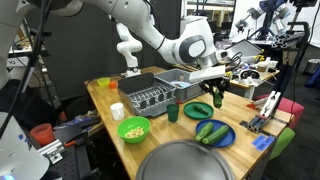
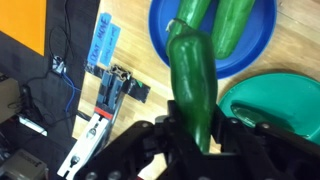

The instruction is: Pick the cucumber and put it on the green plate

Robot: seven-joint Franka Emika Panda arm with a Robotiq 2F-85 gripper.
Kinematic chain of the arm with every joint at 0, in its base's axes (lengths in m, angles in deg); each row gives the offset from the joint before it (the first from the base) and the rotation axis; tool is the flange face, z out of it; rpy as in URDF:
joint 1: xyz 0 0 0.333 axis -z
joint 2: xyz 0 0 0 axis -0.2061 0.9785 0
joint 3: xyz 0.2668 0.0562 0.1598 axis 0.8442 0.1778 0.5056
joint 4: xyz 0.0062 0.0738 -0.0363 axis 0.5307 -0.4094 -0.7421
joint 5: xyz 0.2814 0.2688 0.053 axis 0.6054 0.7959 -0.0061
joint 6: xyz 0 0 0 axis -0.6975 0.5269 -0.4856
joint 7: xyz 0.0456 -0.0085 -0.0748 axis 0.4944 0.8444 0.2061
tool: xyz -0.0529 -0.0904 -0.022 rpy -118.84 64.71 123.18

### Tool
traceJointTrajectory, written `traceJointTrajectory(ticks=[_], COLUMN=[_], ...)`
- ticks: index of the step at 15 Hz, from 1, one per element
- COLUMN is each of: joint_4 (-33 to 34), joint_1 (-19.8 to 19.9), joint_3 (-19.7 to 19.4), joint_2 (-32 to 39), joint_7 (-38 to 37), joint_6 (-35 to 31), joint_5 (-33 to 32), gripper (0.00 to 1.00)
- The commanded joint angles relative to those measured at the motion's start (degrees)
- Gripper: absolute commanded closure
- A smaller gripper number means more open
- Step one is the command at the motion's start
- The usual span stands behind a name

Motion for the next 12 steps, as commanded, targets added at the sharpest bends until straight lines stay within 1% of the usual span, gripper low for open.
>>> traceJointTrajectory(ticks=[1,5,8,9,10,12], joint_4=[6.0,9.7,10.6,8.3,8.7,9.2], joint_1=[-1.0,-2.2,-2.5,-3.6,-3.6,-3.6], joint_3=[1.6,4.2,5.9,4.3,4.6,4.6], joint_2=[4.0,8.1,10.0,8.8,9.4,9.6], joint_7=[8.0,18.1,26.7,21.9,23.8,25.3], joint_6=[3.3,4.8,5.9,3.6,3.8,3.9], joint_5=[-2.2,-2.2,-1.8,-0.5,-0.5,-0.5], gripper=[0.92,0.92,0.92,0.67,0.67,0.67])
